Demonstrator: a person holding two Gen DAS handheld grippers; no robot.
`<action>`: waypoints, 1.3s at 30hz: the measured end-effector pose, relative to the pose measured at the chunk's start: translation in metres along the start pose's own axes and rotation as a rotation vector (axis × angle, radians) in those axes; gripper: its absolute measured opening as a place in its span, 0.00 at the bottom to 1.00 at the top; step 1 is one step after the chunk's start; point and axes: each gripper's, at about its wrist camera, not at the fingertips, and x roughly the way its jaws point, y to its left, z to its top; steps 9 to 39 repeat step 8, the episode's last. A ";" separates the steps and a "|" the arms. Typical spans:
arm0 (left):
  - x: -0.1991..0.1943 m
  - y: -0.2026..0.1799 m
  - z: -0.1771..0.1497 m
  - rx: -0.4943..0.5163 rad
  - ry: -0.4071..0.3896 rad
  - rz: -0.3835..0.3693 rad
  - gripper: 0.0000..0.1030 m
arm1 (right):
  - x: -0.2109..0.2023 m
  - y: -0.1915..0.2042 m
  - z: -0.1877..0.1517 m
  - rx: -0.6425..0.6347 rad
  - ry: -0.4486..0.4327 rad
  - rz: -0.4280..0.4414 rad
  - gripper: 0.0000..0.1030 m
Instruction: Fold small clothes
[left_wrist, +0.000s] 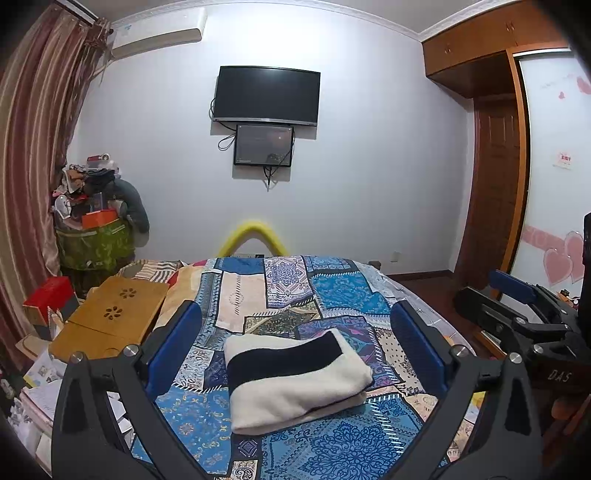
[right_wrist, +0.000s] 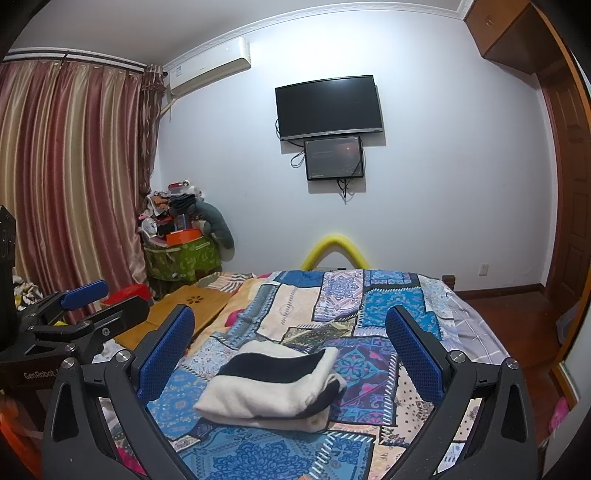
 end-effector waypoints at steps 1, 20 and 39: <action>0.000 0.001 0.000 -0.001 0.001 0.000 1.00 | 0.000 0.000 0.000 0.000 0.000 -0.001 1.00; 0.004 0.002 -0.002 -0.006 0.015 0.000 1.00 | 0.001 -0.002 0.000 0.005 0.006 0.000 1.00; 0.004 0.002 -0.002 -0.006 0.015 0.000 1.00 | 0.001 -0.002 0.000 0.005 0.006 0.000 1.00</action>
